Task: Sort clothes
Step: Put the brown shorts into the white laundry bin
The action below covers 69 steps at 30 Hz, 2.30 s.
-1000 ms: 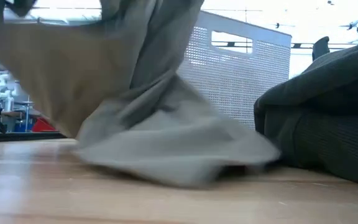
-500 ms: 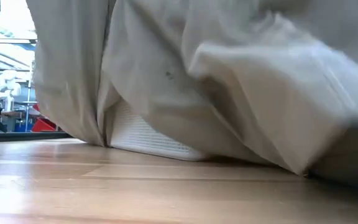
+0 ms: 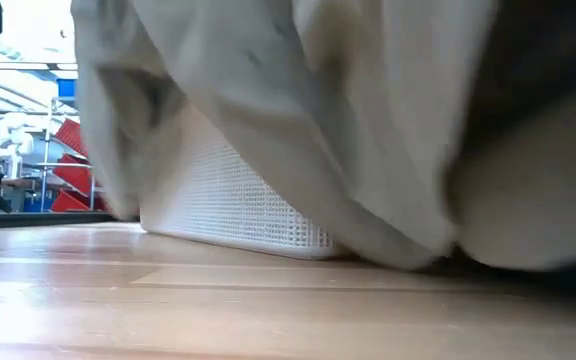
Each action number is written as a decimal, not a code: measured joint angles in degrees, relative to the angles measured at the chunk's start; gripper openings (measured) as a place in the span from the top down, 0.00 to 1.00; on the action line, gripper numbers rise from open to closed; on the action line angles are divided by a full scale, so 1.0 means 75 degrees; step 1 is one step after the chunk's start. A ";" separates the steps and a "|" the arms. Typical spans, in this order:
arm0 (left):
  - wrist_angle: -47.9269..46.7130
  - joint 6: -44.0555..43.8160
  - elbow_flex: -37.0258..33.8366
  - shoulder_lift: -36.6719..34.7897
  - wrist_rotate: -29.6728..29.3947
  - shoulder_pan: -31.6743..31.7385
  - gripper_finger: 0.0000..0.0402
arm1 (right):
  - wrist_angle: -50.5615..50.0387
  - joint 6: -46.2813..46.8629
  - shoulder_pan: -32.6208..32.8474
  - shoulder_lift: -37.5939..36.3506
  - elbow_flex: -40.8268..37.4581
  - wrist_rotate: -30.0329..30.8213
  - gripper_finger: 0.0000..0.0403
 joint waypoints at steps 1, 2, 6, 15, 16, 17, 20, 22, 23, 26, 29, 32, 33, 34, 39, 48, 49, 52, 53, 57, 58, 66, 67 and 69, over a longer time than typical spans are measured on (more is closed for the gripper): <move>0.0312 0.0345 0.0002 0.0000 0.0098 0.0000 0.98 | 0.0261 -0.0262 0.0014 0.0000 0.0000 -0.0183 1.00; 0.0621 0.0690 0.0002 -0.0003 0.0312 0.0000 0.98 | 0.0500 -0.0507 0.0023 0.0000 0.0000 -0.0405 1.00; 0.1232 0.1267 0.0008 -0.0029 0.1806 0.0000 0.98 | 0.0975 -0.0846 0.0030 -0.0060 0.0000 -0.1526 1.00; -0.0985 0.0066 0.0017 0.0187 0.5532 0.0000 0.98 | -0.0055 -0.0286 0.0239 -0.0069 -0.0003 -0.6458 1.00; -0.1199 0.0065 0.0017 0.0284 0.5605 -0.0002 0.98 | -0.0113 -0.0379 0.0279 -0.0048 -0.0003 -0.6853 1.00; -0.1315 0.0069 0.0017 0.0390 0.5610 0.0003 0.98 | -0.0102 -0.0465 0.0309 -0.0011 -0.0003 -0.7045 1.00; -0.1340 0.0117 0.0017 0.0802 0.4965 0.0148 0.98 | 0.0259 -0.0730 0.0214 0.0145 -0.0003 -0.6766 1.00; -0.1253 0.0124 0.0017 0.1130 0.4188 0.0428 0.98 | 0.0668 -0.0719 -0.0091 0.0309 -0.0003 -0.6461 1.00; -0.1240 0.0130 0.0017 0.1282 0.3978 0.0594 0.98 | 0.0819 -0.0638 -0.0288 0.0414 -0.0003 -0.6418 1.00; -0.1151 0.0093 0.0017 0.1710 0.3830 0.1042 0.98 | 0.1110 -0.0265 -0.0849 0.0771 -0.0003 -0.6367 1.00; -0.1094 0.0069 0.0017 0.2166 0.3769 0.1389 0.98 | 0.1331 0.0060 -0.1310 0.1193 -0.0003 -0.6483 1.00; -0.1070 0.0054 0.0017 0.2588 0.3575 0.1630 0.98 | 0.1347 0.0262 -0.1615 0.1684 -0.0003 -0.6652 1.00; -0.1079 0.0053 0.0017 0.2726 0.3437 0.1681 0.98 | 0.1344 0.0348 -0.1679 0.1840 -0.0003 -0.6824 1.00; -0.1101 0.0051 0.0016 0.2842 0.3282 0.1715 0.98 | 0.1335 0.0445 -0.1733 0.1973 -0.0006 -0.6992 1.00; -0.1314 -0.0302 0.0005 0.3087 0.2825 0.1794 0.98 | 0.1335 0.0857 -0.1808 0.2492 -0.0006 -0.7238 1.00; -0.2314 -0.1540 0.0005 0.3105 0.2926 0.1850 0.98 | 0.1117 0.1101 -0.1649 0.2594 -0.0006 -0.7273 1.00; -0.2377 -0.1676 0.0005 0.3118 0.2948 0.1876 0.98 | 0.1120 0.1119 -0.1652 0.2594 -0.0006 -0.7277 1.00; -0.2410 -0.1746 0.0005 0.3192 0.2965 0.1927 0.98 | 0.1197 0.1127 -0.1652 0.2605 -0.0006 -0.7274 1.00; -0.2368 -0.1743 0.0008 0.3227 0.2967 0.1955 0.98 | 0.1223 0.1127 -0.1652 0.2605 -0.0006 -0.7274 0.99; -0.2355 -0.1742 0.0011 0.3418 0.2976 0.2137 0.98 | 0.1298 0.1210 -0.1659 0.2605 -0.0006 -0.7234 0.94; -0.2363 -0.1741 0.0011 0.3459 0.2964 0.2177 0.98 | 0.1347 0.1211 -0.1681 0.2605 -0.0006 -0.7234 0.92; -0.2226 -0.1724 0.0011 0.3471 0.2900 0.2334 0.98 | 0.0923 0.1834 -0.1745 0.2597 0.0000 -0.6951 0.66; -0.2186 -0.1715 0.0011 0.3471 0.2896 0.2334 0.98 | 0.0814 0.1923 -0.1737 0.2597 0.0000 -0.6742 0.62; -0.2193 -0.1715 0.0011 0.3471 0.2884 0.2334 0.98 | 0.0625 0.2140 -0.1735 0.2628 0.0000 -0.6419 0.55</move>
